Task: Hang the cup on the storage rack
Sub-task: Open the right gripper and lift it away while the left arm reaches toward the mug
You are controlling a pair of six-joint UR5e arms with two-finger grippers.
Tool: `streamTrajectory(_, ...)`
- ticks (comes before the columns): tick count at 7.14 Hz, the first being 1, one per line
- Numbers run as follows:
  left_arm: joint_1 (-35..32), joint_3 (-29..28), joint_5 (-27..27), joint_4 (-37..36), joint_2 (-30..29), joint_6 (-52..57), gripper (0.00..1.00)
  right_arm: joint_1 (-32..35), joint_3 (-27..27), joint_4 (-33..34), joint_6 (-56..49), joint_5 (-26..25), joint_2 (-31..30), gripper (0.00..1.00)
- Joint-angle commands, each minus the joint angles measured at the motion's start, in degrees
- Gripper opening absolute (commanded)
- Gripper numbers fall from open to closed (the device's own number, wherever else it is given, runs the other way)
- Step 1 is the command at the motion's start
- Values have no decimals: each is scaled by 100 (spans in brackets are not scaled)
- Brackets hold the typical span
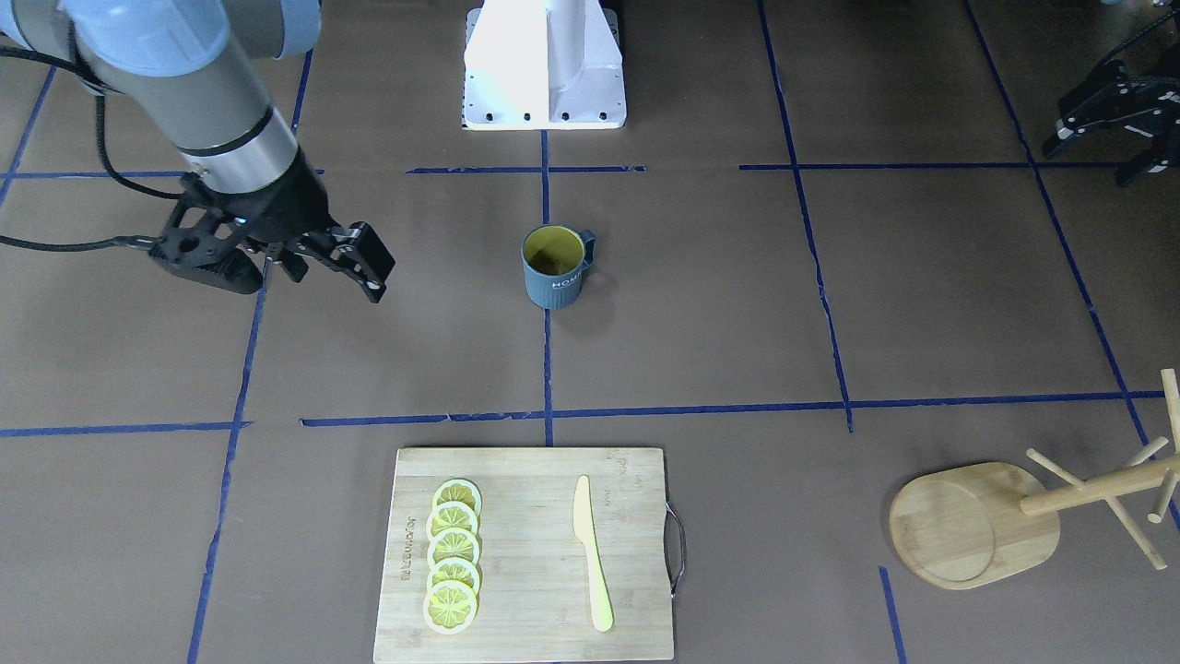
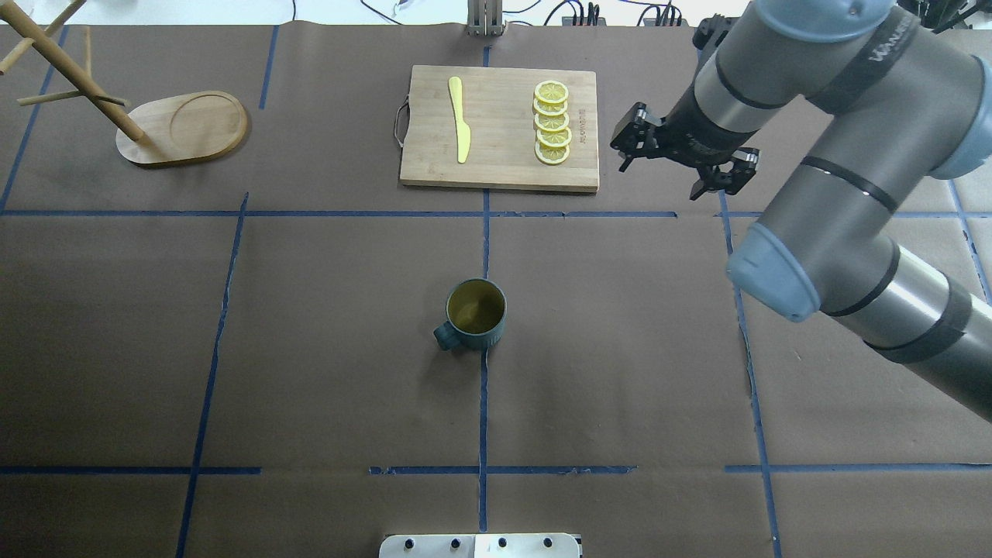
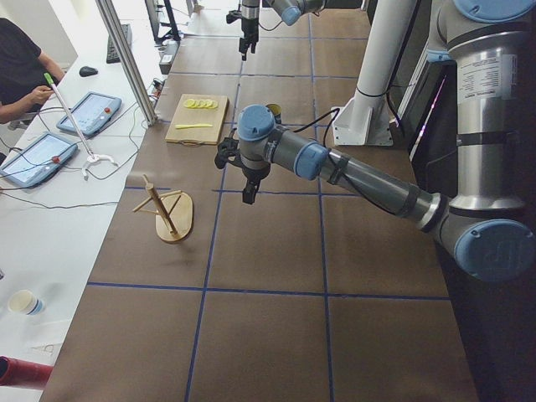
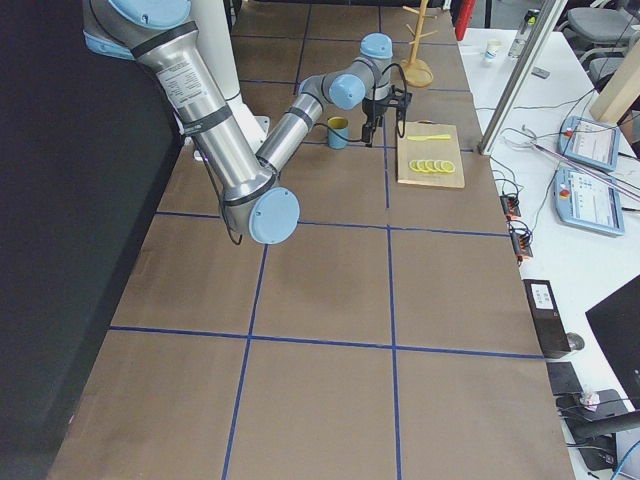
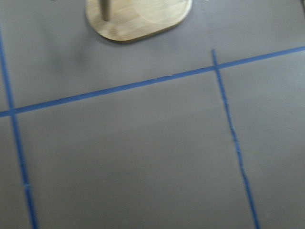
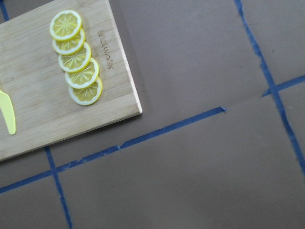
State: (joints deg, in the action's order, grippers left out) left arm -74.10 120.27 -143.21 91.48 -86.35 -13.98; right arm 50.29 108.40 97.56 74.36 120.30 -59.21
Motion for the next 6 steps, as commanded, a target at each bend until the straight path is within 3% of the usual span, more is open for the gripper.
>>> streamTrajectory(1,805,14,395,1,-914,-192,100,480,216,-8,-1033,90,-624,100)
streamTrajectory(2,1522,-134,1060,19,-1267,-166,100,664,208,-26,-1455,299,-827,100)
streamTrajectory(4,2256,-223,1199,71,-1971,-175,100,990,208,-26,-2220,362,-1197,100)
streamTrajectory(5,2677,-241,1408,150,-2243,-175,100,1148,217,-61,-2432,728,-1355,100)
streamTrajectory(6,3290,-250,1958,360,-2403,-175,100,1375,208,-70,-2582,1080,-1435,100)
